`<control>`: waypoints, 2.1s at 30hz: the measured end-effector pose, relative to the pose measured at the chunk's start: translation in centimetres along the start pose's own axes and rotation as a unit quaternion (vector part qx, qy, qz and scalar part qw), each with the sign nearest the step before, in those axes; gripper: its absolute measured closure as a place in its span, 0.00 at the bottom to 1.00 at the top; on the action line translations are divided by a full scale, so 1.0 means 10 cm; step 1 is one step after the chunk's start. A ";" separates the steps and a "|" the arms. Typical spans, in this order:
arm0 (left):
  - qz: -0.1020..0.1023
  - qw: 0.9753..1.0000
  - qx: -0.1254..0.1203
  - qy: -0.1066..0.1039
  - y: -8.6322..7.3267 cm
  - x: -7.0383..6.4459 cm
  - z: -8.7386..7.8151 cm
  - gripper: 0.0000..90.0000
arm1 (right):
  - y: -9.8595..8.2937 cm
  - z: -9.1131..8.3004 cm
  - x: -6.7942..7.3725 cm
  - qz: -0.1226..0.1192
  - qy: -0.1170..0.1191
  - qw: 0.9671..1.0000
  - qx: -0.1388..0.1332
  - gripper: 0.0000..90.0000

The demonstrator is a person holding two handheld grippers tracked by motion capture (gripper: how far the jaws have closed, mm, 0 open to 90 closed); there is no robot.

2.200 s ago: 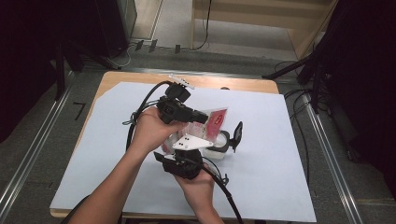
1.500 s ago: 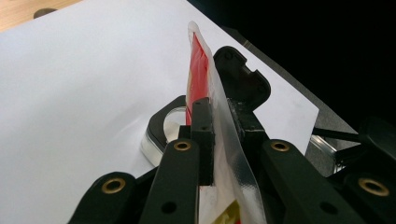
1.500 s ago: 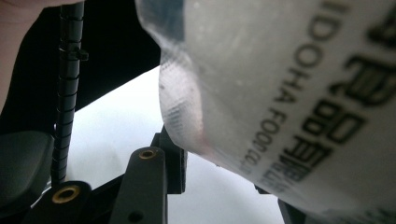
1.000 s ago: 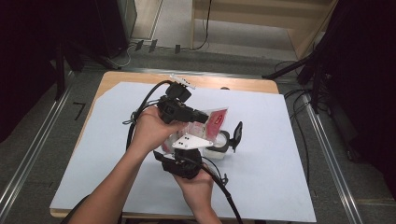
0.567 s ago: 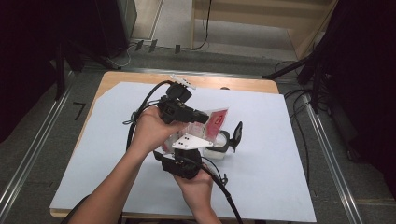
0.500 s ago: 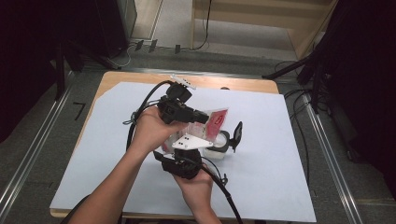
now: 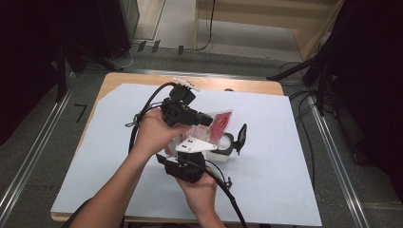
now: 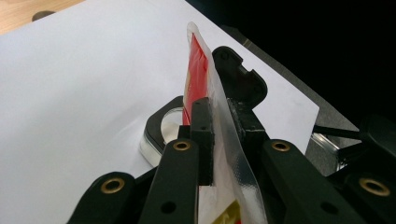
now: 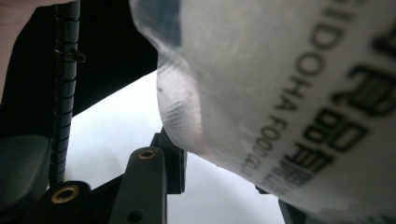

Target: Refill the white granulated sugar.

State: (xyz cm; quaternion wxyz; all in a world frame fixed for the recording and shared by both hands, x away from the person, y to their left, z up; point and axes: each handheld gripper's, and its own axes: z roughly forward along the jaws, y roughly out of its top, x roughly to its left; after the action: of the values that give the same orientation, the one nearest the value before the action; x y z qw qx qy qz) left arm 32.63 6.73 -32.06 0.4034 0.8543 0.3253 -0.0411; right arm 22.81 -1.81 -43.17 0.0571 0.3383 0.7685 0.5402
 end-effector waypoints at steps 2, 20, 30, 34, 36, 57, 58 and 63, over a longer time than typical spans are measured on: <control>0.000 1.000 0.000 0.001 0.00 0.00 0.00 0.91 | 0.00 0.00 0.00 0.000 0.000 1.000 0.000 0.71; 0.001 1.000 0.000 0.000 0.00 0.00 0.00 0.91 | -0.01 0.00 0.00 -0.001 0.001 1.000 -0.001 0.71; 0.002 1.000 0.002 0.000 0.00 0.00 0.00 0.91 | -0.01 -0.01 0.00 -0.004 0.001 1.000 -0.002 0.71; 0.001 1.000 0.002 0.000 0.00 0.00 0.00 0.91 | -0.01 -0.01 0.00 -0.003 0.001 1.000 -0.002 0.71; 0.001 1.000 0.002 0.000 0.00 -0.01 0.00 0.91 | -0.01 -0.01 0.00 -0.003 0.002 1.000 -0.002 0.71; -0.002 1.000 -0.001 -0.003 0.01 0.00 0.00 0.91 | 0.00 -0.01 -0.01 0.000 0.003 1.000 -0.003 0.71; -0.001 1.000 0.002 -0.002 0.01 0.00 0.00 0.91 | 0.00 -0.01 -0.01 0.001 0.003 1.000 -0.004 0.71; -0.002 1.000 -0.001 -0.003 0.02 -0.01 0.01 0.91 | 0.00 -0.02 -0.01 0.003 0.003 1.000 -0.006 0.71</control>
State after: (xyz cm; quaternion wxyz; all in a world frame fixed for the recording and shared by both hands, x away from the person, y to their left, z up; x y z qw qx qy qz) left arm 32.69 6.53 -31.97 0.4055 0.8531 0.3254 -0.0443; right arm 22.84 -2.01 -43.09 0.0553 0.3383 0.7644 0.5460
